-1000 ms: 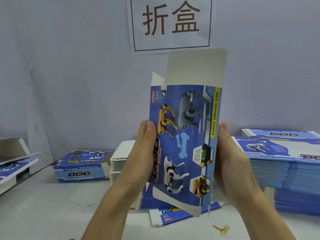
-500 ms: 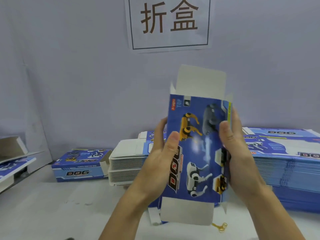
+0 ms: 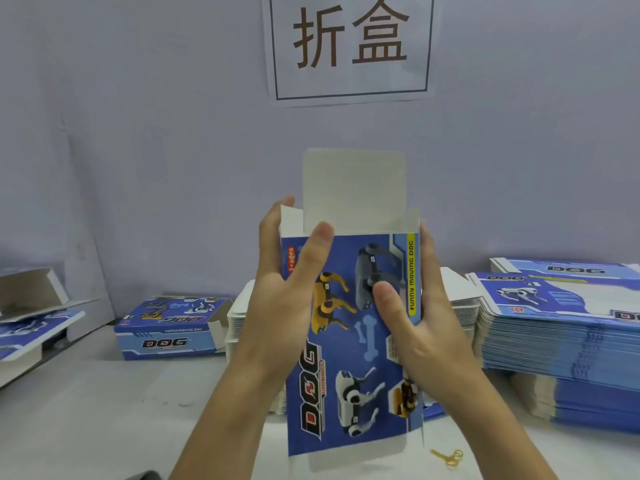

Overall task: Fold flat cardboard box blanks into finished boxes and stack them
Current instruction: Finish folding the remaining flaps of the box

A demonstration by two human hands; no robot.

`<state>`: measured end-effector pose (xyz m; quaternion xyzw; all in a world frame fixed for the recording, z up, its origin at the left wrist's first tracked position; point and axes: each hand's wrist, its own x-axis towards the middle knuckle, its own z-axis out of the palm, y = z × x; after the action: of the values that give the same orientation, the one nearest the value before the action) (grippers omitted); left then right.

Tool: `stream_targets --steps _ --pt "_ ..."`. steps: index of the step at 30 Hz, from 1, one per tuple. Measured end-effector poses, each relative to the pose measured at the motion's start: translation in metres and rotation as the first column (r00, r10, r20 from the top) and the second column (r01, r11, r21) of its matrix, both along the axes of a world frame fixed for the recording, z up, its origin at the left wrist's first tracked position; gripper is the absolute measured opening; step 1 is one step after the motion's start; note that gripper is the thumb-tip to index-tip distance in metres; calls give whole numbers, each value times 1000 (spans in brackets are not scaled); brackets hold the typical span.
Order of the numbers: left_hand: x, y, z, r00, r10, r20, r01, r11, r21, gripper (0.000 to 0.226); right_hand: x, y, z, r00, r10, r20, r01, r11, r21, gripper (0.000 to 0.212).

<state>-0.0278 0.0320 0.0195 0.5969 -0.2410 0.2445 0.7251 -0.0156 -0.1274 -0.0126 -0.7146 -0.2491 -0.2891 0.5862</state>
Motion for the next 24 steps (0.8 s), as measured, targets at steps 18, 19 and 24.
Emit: stream_targets --steps 18,19,24 --pt "-4 -22 -13 979 15 201 -13 1000 -9 68 -5 -20 10 978 165 125 -174 982 71 75" --pt "-3 -22 -14 978 17 207 -13 1000 -21 65 -5 -19 10 976 183 119 -194 977 85 72" --pt "0 -21 -17 988 55 146 -54 998 -12 47 -8 -11 9 959 274 70 -282 944 172 55"
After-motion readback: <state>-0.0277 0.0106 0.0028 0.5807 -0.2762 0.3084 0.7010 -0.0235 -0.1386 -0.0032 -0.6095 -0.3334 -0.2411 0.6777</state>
